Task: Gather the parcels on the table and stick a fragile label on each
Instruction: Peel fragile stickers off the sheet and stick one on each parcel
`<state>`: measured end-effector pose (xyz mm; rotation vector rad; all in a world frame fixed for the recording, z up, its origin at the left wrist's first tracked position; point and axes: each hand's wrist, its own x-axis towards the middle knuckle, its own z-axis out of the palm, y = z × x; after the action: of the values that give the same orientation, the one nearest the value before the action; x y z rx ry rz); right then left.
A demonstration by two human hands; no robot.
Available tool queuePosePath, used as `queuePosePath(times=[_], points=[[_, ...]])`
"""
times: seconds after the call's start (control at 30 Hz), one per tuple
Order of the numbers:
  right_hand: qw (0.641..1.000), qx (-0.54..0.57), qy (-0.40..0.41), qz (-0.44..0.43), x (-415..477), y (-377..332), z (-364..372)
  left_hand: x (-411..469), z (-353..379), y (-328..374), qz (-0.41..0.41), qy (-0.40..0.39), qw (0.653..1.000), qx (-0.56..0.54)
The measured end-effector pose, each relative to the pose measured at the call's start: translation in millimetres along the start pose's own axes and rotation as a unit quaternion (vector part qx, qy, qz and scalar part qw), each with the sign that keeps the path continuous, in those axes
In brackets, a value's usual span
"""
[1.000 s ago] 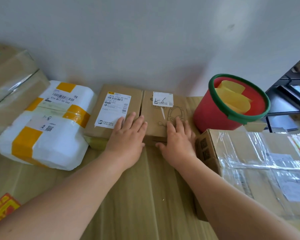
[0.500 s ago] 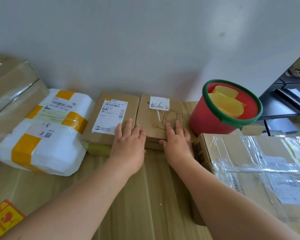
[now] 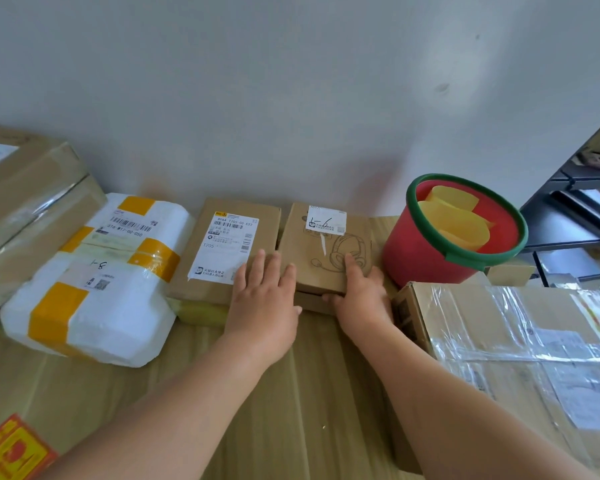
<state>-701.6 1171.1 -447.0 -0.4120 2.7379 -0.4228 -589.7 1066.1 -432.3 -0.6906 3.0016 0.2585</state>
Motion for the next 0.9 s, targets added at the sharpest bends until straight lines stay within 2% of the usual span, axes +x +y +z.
queuePosePath(times=[0.17,0.33,0.63,0.9], points=[[0.998,0.016,0.049,-0.041,-14,-2,-16,13,-15,1,-0.054,0.016,0.993,-0.1],[0.994,0.008,0.092,-0.065,-25,-8,-33,17,-30,10,-0.072,0.014,0.972,-0.225],[0.987,0.077,0.122,-0.067,-54,-19,-70,-9,-66,15,-0.083,0.123,0.956,-0.252],[0.978,0.121,0.151,-0.079,-109,-28,-94,-60,-96,10,-0.053,0.183,0.941,-0.278]])
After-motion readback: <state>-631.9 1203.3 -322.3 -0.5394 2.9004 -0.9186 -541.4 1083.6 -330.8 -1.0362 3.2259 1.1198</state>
